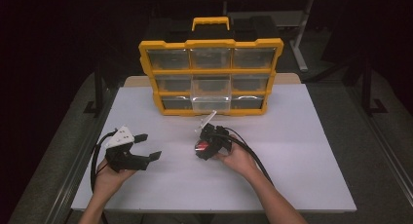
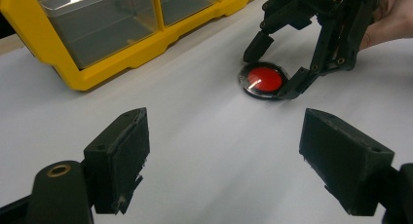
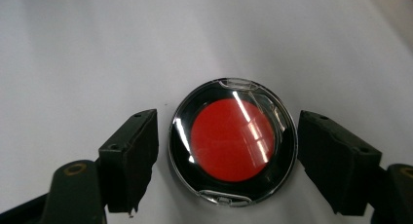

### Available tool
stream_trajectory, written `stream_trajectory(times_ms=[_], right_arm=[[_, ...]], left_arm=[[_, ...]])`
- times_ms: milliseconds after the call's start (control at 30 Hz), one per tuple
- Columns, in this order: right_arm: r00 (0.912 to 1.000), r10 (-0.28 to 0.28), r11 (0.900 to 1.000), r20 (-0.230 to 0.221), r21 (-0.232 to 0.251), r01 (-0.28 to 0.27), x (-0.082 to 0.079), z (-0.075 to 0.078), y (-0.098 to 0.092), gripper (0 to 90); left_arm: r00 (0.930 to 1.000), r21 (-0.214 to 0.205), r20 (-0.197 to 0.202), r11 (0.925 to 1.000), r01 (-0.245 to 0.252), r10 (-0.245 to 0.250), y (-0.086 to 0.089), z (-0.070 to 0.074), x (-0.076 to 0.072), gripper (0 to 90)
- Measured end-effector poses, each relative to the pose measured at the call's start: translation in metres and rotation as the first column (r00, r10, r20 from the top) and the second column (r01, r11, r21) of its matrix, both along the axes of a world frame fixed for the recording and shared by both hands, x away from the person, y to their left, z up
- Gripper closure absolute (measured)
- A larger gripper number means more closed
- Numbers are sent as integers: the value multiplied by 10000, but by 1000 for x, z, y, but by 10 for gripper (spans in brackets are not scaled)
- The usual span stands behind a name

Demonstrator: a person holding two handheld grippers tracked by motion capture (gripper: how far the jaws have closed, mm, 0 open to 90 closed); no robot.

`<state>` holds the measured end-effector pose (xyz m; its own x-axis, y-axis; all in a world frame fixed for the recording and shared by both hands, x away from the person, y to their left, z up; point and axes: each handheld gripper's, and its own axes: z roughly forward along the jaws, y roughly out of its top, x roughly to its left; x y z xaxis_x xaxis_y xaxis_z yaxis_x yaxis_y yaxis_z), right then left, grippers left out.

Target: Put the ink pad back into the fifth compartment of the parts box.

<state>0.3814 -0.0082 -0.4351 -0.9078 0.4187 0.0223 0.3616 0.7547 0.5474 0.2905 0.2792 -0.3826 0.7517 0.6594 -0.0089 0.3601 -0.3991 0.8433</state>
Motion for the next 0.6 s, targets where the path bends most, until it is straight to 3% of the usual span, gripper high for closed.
stream_trajectory(times_ms=[167,600], right_arm=[[10000,65,9996,42,-290,-64,1,-1,6,246],[9997,241,9997,72,-88,-240,3,-2,1,287]], left_arm=[[10000,77,-12,10000,-9,9,2,0,0,184],[10000,99,-48,9999,41,-40,1,-2,0,184]])
